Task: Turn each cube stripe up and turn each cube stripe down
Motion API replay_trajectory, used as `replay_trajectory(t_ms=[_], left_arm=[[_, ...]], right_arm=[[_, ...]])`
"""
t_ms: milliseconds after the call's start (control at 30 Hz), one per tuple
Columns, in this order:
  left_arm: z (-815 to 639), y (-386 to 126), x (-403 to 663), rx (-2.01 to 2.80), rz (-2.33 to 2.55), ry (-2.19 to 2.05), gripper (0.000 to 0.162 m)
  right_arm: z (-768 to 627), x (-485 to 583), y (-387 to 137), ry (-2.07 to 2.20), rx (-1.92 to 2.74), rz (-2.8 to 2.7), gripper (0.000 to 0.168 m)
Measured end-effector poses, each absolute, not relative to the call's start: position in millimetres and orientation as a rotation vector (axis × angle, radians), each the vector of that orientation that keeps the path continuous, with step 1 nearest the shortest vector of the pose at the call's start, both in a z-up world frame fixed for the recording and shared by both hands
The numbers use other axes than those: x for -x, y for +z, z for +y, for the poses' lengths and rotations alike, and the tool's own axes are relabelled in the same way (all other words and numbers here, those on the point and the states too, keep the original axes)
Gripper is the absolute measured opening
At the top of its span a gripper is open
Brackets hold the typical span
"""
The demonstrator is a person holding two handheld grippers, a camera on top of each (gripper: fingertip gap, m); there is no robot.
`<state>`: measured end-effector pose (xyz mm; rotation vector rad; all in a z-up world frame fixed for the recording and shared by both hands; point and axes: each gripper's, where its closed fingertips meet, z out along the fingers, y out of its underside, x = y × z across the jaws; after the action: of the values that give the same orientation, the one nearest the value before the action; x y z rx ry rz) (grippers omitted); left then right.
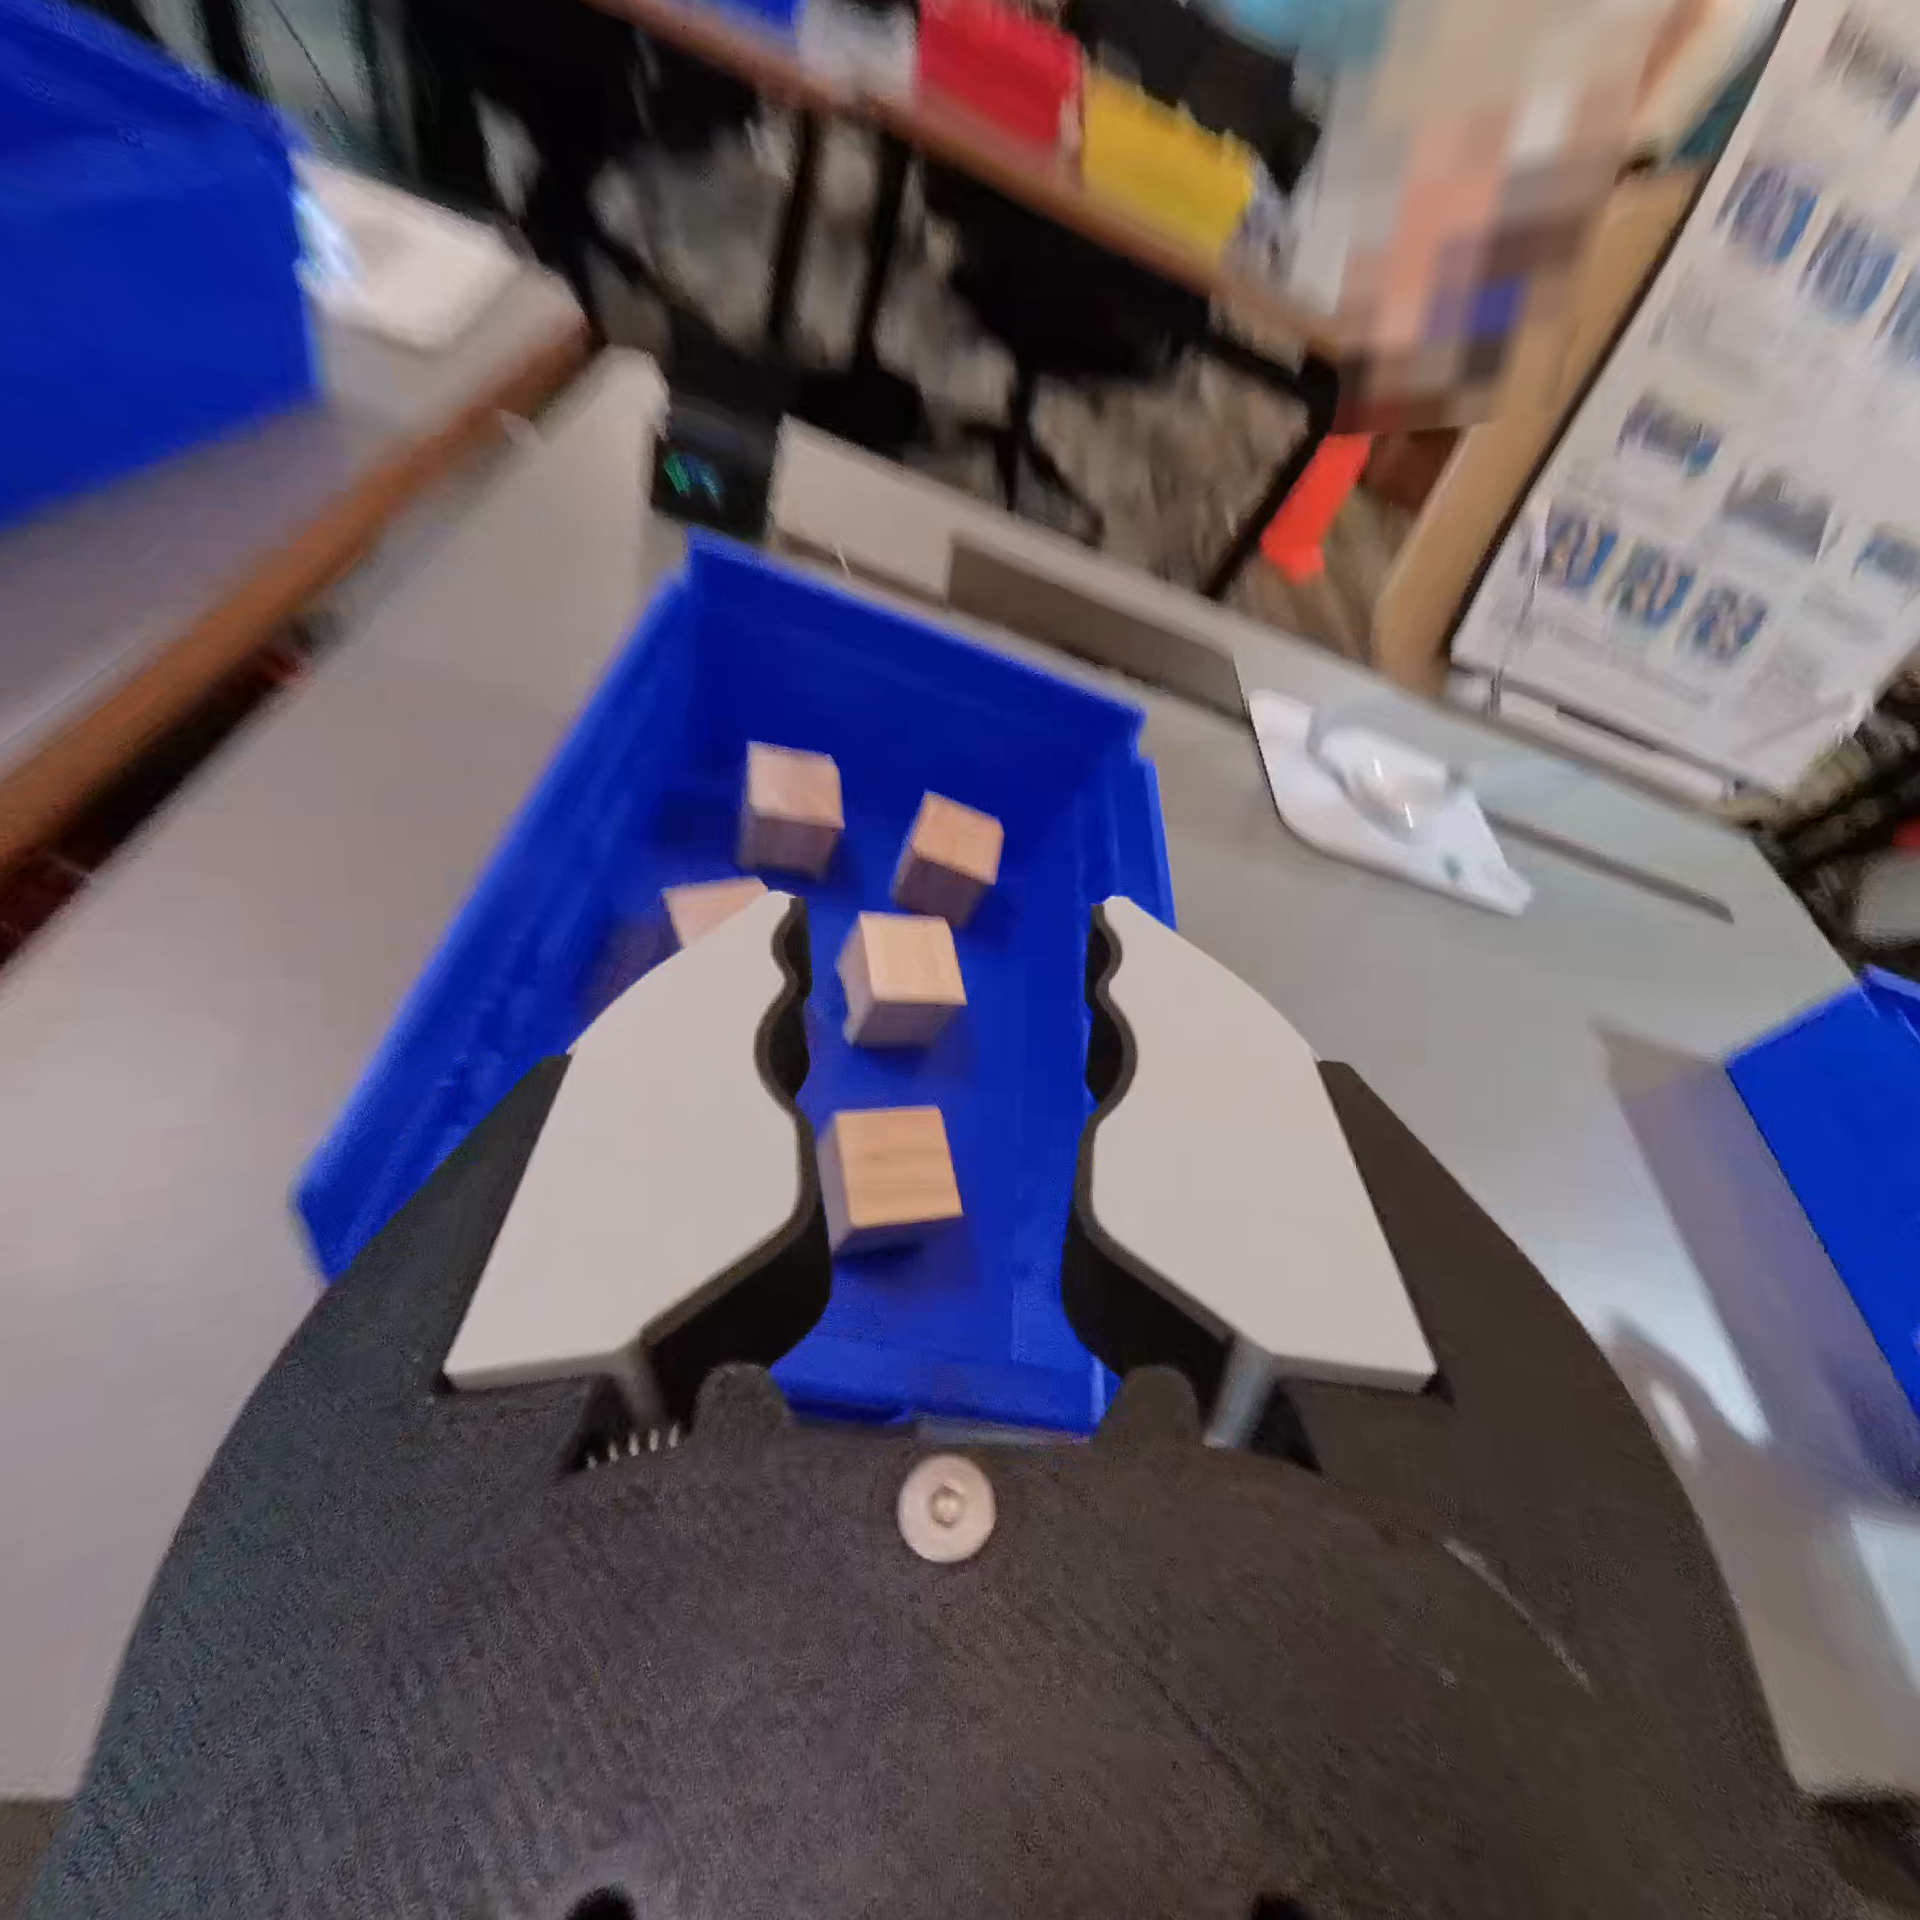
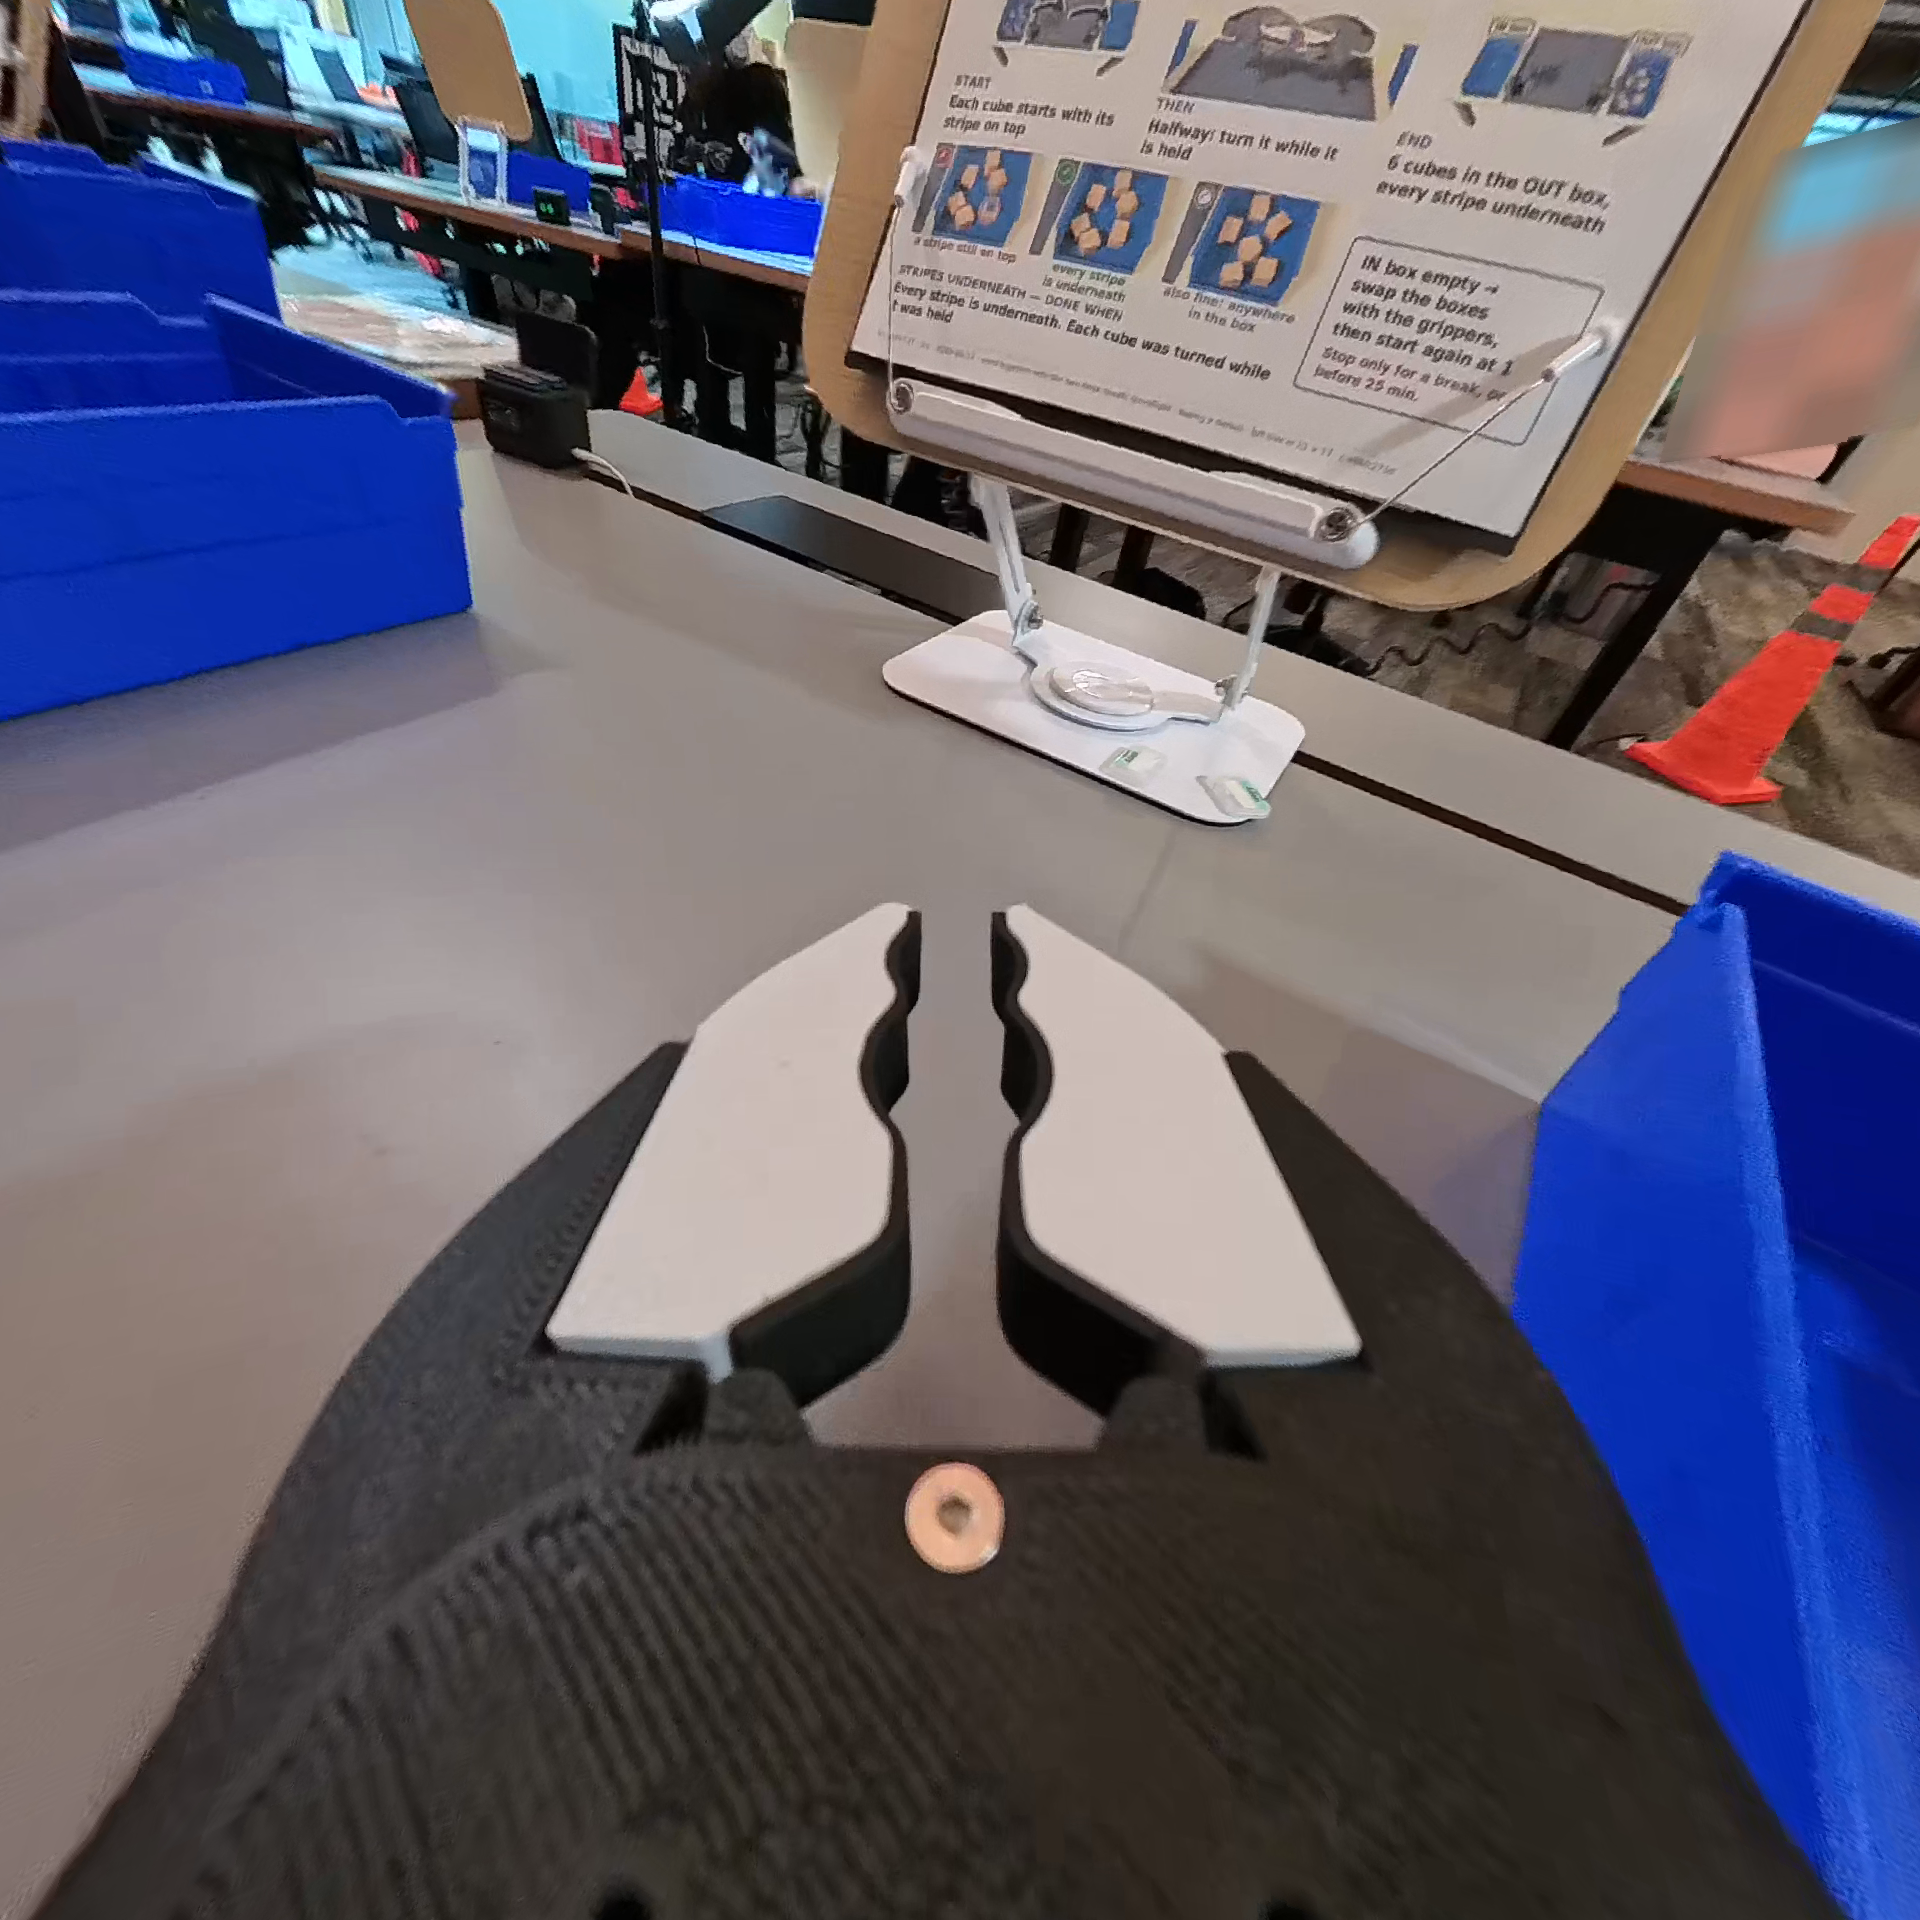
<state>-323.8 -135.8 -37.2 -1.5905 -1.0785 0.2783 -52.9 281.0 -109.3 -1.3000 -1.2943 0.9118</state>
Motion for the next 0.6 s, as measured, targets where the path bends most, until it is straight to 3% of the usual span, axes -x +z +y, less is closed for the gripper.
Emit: replay_trajectory(t_ms=[200, 367, 600], left_arm=[[-78, -84, 345, 1.725, -1.09, 0.044, 0.051], [-63, -101, 364, 1.795, -1.081, 0.069, 0.049], [-48, -172, 377, 2.204, -1.159, 0.154, 0.05]], right_arm=[[279, 46, -119, 0.732, 1.212, -1.373, 0.013], [276, 33, -126, 0.714, 1.241, -1.384, 0.014], [300, -5, -118, 0.637, 1.301, -1.255, 0.011]])
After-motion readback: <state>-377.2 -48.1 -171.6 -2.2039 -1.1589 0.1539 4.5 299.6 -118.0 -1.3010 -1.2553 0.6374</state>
